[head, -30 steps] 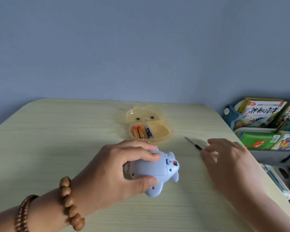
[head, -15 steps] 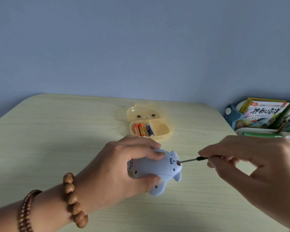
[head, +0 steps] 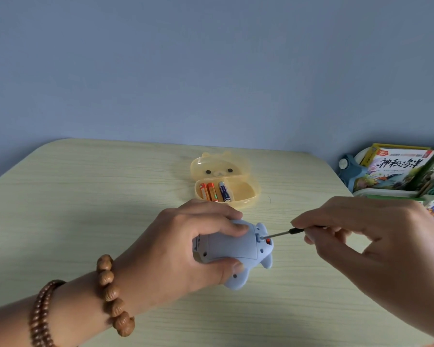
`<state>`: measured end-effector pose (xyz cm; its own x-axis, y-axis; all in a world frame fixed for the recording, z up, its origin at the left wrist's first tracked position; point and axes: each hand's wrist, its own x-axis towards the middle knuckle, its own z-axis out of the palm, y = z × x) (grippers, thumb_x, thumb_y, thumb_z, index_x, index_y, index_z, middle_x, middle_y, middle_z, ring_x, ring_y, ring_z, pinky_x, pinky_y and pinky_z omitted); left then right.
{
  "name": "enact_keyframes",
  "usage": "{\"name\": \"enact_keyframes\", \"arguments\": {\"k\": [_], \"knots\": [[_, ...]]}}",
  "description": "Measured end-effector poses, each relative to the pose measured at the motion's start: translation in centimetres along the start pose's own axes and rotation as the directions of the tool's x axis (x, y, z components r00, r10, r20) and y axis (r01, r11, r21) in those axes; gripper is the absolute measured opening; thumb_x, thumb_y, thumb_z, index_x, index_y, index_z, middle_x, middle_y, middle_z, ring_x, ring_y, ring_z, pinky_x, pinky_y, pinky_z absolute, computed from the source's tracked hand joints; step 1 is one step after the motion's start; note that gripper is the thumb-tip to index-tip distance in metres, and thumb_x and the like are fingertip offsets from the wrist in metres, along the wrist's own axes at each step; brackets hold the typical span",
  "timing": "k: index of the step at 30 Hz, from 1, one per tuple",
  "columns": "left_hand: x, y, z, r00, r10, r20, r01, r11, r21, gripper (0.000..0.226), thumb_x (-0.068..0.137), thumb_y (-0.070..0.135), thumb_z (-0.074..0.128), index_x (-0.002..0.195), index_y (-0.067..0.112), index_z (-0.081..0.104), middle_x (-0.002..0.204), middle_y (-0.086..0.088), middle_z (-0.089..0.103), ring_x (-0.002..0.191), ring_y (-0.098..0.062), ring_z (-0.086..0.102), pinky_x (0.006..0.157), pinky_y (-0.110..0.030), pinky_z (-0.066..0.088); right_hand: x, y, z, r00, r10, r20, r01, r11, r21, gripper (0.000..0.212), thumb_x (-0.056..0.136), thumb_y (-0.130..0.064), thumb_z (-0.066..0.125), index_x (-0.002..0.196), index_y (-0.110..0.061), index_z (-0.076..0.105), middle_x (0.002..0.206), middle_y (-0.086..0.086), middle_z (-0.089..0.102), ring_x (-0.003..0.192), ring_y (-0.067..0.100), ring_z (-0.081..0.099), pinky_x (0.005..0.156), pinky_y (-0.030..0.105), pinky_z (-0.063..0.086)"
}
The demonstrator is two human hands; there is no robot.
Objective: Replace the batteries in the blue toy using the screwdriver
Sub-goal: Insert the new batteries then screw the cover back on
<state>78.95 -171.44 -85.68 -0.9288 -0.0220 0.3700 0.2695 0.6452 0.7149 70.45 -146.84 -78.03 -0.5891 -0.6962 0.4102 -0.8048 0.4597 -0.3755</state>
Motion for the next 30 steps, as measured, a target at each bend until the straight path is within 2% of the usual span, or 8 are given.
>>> {"name": "enact_keyframes", "arguments": {"k": [9,13,16,20,22,24,26,30], "knots": [[0.0,-0.2,0.0,1.000,0.007,-0.006,-0.007,1.000,-0.023,0.043,0.068,0.046,0.081,0.110,0.036,0.075,0.129,0.025,0.063,0.123,-0.001,0.059,0.093,-0.023,0.052,2.2,-1.0,-0.9,0.974,-0.018,0.226,0.073,0.969,-0.236,0.021,0.087,-0.024,0.055,0.090,-0.038,0.070,0.068,-0.029,0.054,0.059,-0.011,0.052,0.056,0.016,0.045],[0.2,-0.3,0.1,0.999,0.049,0.001,-0.049,0.999,-0.001,0.042,0.070,0.046,0.081,0.110,0.035,0.075,0.129,0.023,0.063,0.124,-0.003,0.059,0.091,-0.022,0.051,4.1,-2.2,-1.3,0.926,-0.048,0.374,0.175,0.933,-0.314,0.019,0.096,-0.030,0.043,0.105,-0.042,0.055,0.095,-0.019,0.060,0.081,0.008,0.061,0.064,0.029,0.053],[0.3,-0.3,0.2,0.998,0.057,-0.013,-0.057,0.998,0.001,0.041,0.070,0.047,0.080,0.109,0.035,0.076,0.129,0.023,0.063,0.123,-0.002,0.059,0.093,-0.020,0.050,5.2,-2.8,-1.0,0.887,-0.070,0.456,0.238,0.916,-0.322,0.012,0.099,-0.032,0.041,0.105,-0.041,0.046,0.103,-0.015,0.055,0.090,0.012,0.060,0.074,0.031,0.053],[0.3,-0.4,0.4,0.998,0.066,-0.018,-0.066,0.998,0.009,0.042,0.069,0.048,0.080,0.109,0.035,0.076,0.128,0.023,0.064,0.123,-0.003,0.059,0.094,-0.021,0.050,5.7,-2.8,-0.9,0.854,-0.049,0.517,0.277,0.885,-0.375,0.019,0.100,-0.027,0.043,0.091,-0.040,0.033,0.090,-0.015,0.046,0.085,0.013,0.056,0.074,0.031,0.053],[0.3,-0.5,0.4,0.998,0.056,-0.013,-0.056,0.998,-0.006,0.042,0.069,0.047,0.080,0.109,0.036,0.075,0.128,0.023,0.064,0.125,-0.004,0.059,0.094,-0.023,0.050,5.7,-2.6,-0.9,0.849,-0.048,0.527,0.319,0.840,-0.438,0.009,0.104,-0.038,0.037,0.097,-0.036,0.042,0.095,-0.015,0.055,0.087,0.015,0.060,0.073,0.032,0.052],[0.3,-0.5,0.4,0.999,0.047,-0.016,-0.047,0.999,-0.013,0.043,0.068,0.047,0.080,0.109,0.037,0.075,0.128,0.023,0.064,0.125,-0.004,0.059,0.093,-0.025,0.050,5.5,-2.4,-0.7,0.872,-0.044,0.488,0.319,0.806,-0.498,0.032,0.103,-0.052,0.024,0.099,-0.031,0.048,0.101,-0.009,0.063,0.090,0.020,0.065,0.073,0.032,0.051],[0.3,-0.5,0.5,0.999,0.038,-0.017,-0.039,0.999,-0.024,0.043,0.067,0.047,0.081,0.109,0.038,0.075,0.128,0.022,0.064,0.124,-0.004,0.059,0.093,-0.026,0.051,5.3,-2.3,-0.5,0.887,-0.043,0.460,0.298,0.815,-0.497,0.038,0.099,-0.059,0.018,0.103,-0.032,0.045,0.101,-0.010,0.064,0.087,0.018,0.065,0.069,0.032,0.048],[0.2,-0.7,0.6,0.999,0.034,-0.015,-0.034,0.998,-0.048,0.042,0.068,0.048,0.081,0.108,0.039,0.075,0.129,0.021,0.064,0.124,-0.004,0.059,0.090,-0.026,0.053,4.9,-2.1,-1.0,0.884,0.015,0.467,0.210,0.879,-0.427,0.019,0.098,-0.056,0.038,0.108,-0.042,0.030,0.079,-0.017,0.053,0.068,0.010,0.052,0.057,0.024,0.038]]}}
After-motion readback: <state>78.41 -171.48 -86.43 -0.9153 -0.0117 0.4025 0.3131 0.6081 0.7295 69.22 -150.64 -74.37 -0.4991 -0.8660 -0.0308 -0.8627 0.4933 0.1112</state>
